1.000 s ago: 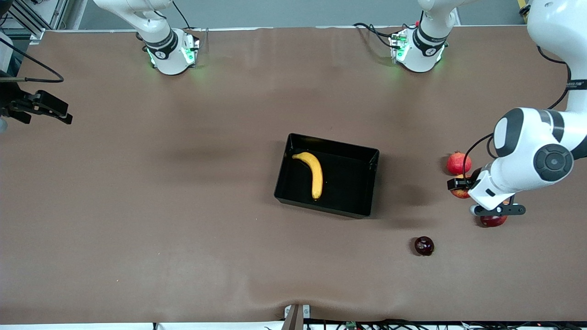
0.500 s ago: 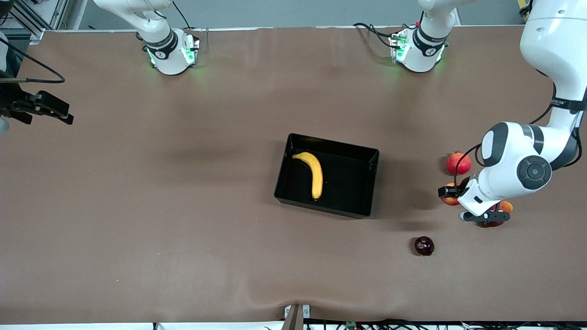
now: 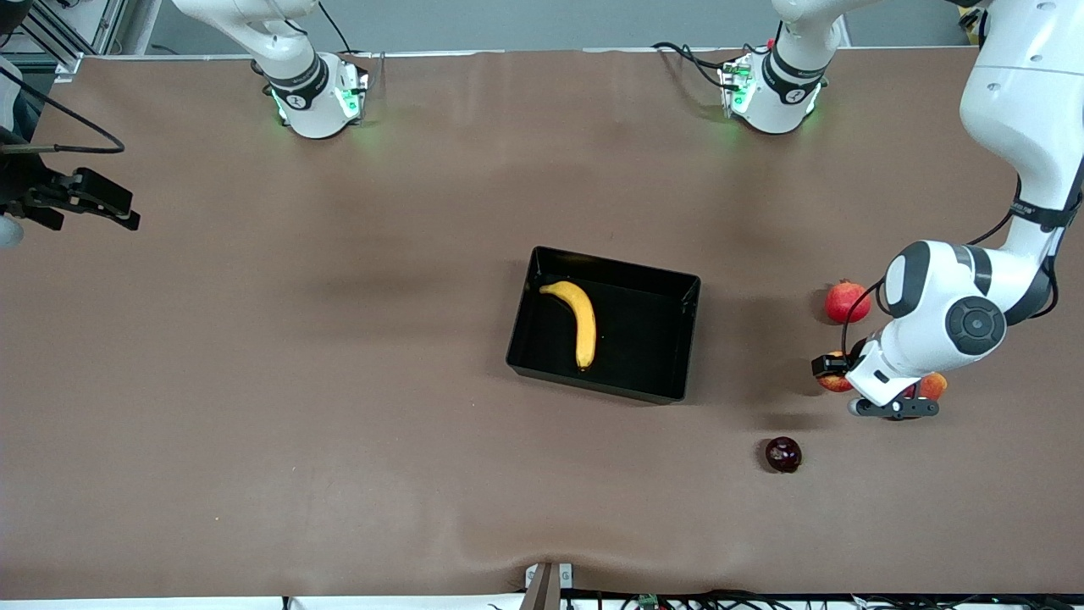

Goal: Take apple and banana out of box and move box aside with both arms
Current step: 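Lower the apple onto the table and open the left gripper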

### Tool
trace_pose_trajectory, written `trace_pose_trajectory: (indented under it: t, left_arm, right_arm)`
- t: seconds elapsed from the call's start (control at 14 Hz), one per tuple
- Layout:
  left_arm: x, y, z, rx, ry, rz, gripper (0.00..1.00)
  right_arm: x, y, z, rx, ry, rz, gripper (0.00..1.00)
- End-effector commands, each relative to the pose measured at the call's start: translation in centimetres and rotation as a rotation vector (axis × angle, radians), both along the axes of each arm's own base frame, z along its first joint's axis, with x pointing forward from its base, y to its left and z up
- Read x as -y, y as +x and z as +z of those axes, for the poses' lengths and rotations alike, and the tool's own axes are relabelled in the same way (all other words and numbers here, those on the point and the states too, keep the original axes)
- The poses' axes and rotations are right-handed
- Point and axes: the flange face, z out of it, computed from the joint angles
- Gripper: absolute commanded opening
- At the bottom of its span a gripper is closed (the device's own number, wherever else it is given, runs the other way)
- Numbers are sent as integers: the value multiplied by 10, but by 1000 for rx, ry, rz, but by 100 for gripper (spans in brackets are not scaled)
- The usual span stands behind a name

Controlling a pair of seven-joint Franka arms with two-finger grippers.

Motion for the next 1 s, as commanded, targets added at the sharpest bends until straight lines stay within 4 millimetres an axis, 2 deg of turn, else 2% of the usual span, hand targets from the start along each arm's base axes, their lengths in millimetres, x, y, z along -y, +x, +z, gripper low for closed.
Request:
trace_pose_trajectory:
  t: [0.0,0.21,0.5,0.57,0.71,0.93]
  left_arm:
    - [-7,0,-10,18,0,-13,0]
    - [-5,0,-17,18,-4,-15,0]
    - [-6,0,-21,14,-6,-15,0]
    - [-5,1,-20,16,-7,-15,12]
    - [-7,2,-17,22,-7,-9,100]
    - [-5,9,9,50,5,-28,100]
  right_arm:
    - [1,0,2,-5,6,-4,100]
    - [-2,0,2,-2,8,0,100]
    - [7,0,5,7,7,-20,100]
    - [10,0,6,6,7,-24,100]
    - [10,-1,6,6,8,-21,100]
    - [10,-1,6,6,8,-20,100]
